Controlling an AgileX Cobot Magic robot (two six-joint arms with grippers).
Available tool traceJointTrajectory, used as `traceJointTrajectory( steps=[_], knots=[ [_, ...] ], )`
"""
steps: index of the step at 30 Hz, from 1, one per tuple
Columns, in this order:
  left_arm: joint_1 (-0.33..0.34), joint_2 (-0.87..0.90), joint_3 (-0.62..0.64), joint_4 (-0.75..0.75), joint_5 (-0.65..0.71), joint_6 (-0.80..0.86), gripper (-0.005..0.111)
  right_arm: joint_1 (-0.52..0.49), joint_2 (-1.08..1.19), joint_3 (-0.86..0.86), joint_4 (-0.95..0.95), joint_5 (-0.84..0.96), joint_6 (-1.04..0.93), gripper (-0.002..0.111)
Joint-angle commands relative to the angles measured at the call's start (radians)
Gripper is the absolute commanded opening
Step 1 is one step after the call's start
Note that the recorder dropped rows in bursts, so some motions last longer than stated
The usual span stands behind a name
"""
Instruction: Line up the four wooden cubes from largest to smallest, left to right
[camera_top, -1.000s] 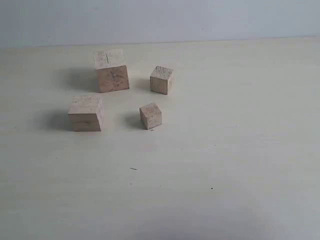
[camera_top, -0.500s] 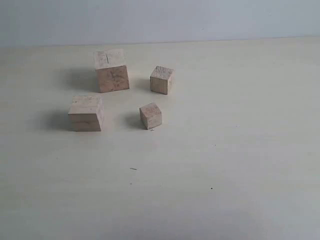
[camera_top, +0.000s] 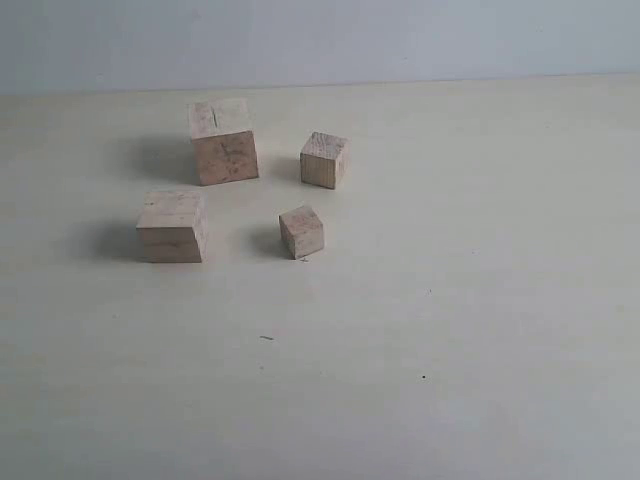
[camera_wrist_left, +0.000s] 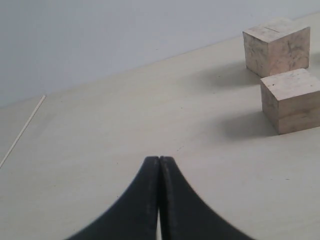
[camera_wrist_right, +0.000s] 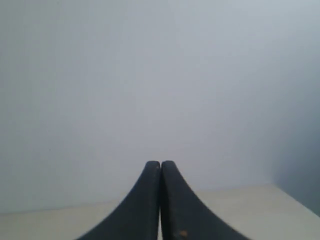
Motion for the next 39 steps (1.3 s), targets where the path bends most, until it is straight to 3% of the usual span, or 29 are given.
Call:
traceJointTrajectory(
  steps=[1,3,7,13,16,21,24,29,35,39],
  knots=[
    [-0.007,-0.005,0.003,0.001,-0.013,-0.003,0.0,-0.005,-0.005,0.004,-0.008,-0.194,0.011,0.0],
    [-0.007,-0.005,0.003,0.001,-0.013,-0.003,0.0,-0.005,-0.005,-0.013,-0.008,-0.184,0.077,0.0],
    [-0.007,-0.005,0.003,0.001,-0.013,-0.003,0.0,-0.005,-0.005,-0.171,-0.008,0.055,0.129,0.0],
    [-0.007,-0.005,0.003,0.001,-0.013,-0.003,0.0,-0.005,0.199,-0.499,0.01,0.379,0.017,0.0],
    [-0.007,-0.005,0.003,0.001,-0.013,-0.003,0.0,0.047,0.306,-0.628,0.192,0.485,-0.203,0.0],
    [-0.007,-0.005,0.003,0.001,-0.013,-0.003,0.0,0.189,0.525,-0.721,0.676,0.639,-0.658,0.0],
    [-0.007,-0.005,0.003,0.001,-0.013,-0.003,0.0,0.287,0.673,-0.721,0.874,0.813,-0.687,0.0],
    [-0.007,-0.005,0.003,0.001,-0.013,-0.003,0.0,0.386,0.901,-0.721,0.907,1.107,-0.685,0.0],
    [-0.007,-0.005,0.003,0.001,-0.013,-0.003,0.0,0.391,1.07,-0.721,0.95,0.998,-0.656,0.0],
    [-0.007,-0.005,0.003,0.001,-0.013,-0.003,0.0,0.391,1.14,-0.721,1.135,0.934,-0.744,0.0]
  ],
)
